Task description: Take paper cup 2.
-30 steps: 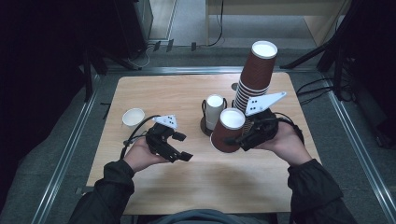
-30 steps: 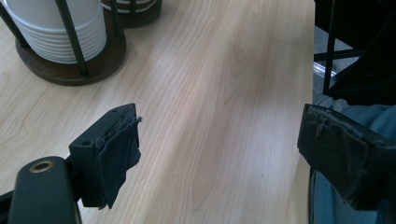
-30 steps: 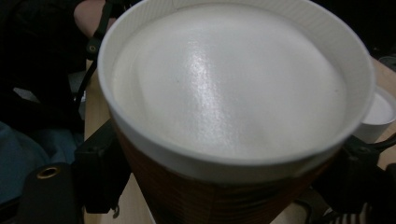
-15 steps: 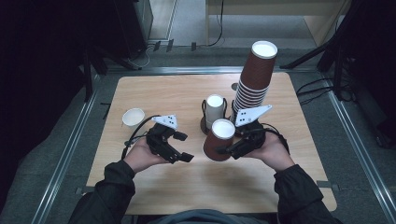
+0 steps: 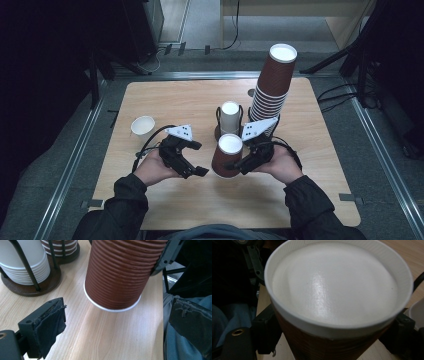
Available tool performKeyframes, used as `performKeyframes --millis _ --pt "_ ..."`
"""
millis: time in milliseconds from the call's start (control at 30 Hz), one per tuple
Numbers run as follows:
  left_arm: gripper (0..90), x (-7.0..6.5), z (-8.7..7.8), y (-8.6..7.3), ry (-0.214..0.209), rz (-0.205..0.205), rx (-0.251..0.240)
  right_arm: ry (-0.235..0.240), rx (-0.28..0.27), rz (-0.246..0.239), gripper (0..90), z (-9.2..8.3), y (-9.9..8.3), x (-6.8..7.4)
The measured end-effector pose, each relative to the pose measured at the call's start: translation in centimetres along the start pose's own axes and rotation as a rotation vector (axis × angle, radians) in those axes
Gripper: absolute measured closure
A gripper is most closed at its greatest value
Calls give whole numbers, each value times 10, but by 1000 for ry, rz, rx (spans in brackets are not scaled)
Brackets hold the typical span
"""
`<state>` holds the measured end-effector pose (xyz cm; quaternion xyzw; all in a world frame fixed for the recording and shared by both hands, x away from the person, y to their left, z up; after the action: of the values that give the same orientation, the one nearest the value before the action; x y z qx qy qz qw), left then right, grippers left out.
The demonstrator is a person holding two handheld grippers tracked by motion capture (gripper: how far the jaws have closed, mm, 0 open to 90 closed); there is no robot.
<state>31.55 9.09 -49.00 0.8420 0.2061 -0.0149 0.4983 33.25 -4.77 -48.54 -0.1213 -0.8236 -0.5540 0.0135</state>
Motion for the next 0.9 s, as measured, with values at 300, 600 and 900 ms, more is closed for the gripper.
performKeyframes --millis 300,600,900 --pt "0 7 6 -15 4 -24 -6 66 -23 13 174 24 1 5" --pt "0 4 15 -18 -24 -23 19 88 -121 23 175 29 7 7" --pt "0 -2 22 -17 -55 -22 13 113 -186 46 175 33 11 16"
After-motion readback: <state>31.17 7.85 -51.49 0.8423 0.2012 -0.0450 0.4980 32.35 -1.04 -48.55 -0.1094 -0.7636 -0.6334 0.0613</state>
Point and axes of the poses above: each handheld gripper's, and its own axes: z roughly forward along the jaws, y roughly out of its top, x roughly to its left, the point moved 8 cm from there along z, roughly forward along the jaws, and after that the axes turned 11 degrees about -x, right-handed, at the moved point
